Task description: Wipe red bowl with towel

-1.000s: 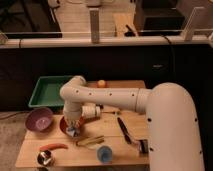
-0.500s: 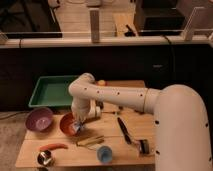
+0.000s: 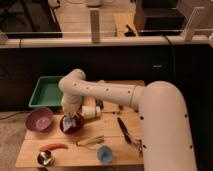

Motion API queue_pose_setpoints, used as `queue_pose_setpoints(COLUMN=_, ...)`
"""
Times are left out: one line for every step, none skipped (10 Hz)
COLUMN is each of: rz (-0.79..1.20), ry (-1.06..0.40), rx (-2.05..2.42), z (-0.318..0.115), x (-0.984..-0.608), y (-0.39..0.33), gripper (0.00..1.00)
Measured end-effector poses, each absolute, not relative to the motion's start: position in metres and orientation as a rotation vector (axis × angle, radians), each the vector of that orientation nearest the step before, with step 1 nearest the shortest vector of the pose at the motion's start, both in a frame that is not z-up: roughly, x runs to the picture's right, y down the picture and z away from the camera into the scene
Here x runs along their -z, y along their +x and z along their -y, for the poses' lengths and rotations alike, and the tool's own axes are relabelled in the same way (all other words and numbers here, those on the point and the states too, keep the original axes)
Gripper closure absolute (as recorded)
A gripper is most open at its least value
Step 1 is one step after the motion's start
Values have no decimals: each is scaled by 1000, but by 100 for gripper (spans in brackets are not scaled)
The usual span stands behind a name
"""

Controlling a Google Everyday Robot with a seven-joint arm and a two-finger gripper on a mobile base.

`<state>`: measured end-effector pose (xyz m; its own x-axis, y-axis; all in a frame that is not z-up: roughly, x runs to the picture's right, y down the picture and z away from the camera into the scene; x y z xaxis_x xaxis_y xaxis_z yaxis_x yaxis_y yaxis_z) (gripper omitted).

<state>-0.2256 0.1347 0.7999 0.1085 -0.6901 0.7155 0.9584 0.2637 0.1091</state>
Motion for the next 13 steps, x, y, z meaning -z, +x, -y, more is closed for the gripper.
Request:
queue_pose_setpoints(rz=778, ry=-419, rx=1298, z=-135, x=-797, y=-244, gripper=100)
queue_pose_setpoints(rz=813, ry=-406, rx=1334, z=-140, x=-793, y=-262, gripper=100)
queue_pose_setpoints(rz=832, ry=-407, rx=1352, z=-145, x=-790, y=-269, gripper=100)
queue_pose_setpoints(rz=848, ry=-415, rx=1362, z=-150, x=-788, y=-274, gripper=100)
queue_pose_setpoints(rz=865, ry=-430, rx=1363, z=-157, x=-784, y=-273, gripper=100)
queue_pose_setpoints(rz=874, ry=-440, rx=1361, z=-162, x=-781, y=-268, gripper=100)
queue_pose_setpoints(rz=881, ry=-450, rx=1353, z=-168, x=-779, y=-259, gripper=100)
queue_pose_setpoints(rz=882, ry=-466, rx=1331, z=-174, x=-778, y=-242, gripper=100)
queue_pose_setpoints(rz=874, ry=-475, rx=1310, z=-176, x=-777, y=-227, gripper=100)
queue_pose_setpoints(rz=855, ry=-486, rx=1287, z=-177, x=-775, y=-209, gripper=100)
queue_pose_setpoints(rz=834, ry=-499, rx=1275, z=-178, x=-775, y=-196, gripper=100)
queue_pose_setpoints(rz=803, ry=-516, rx=1263, z=-177, x=-777, y=-185, gripper=100)
queue_pose_setpoints(rz=770, ry=-523, rx=1254, z=-174, x=-780, y=-180, gripper=100)
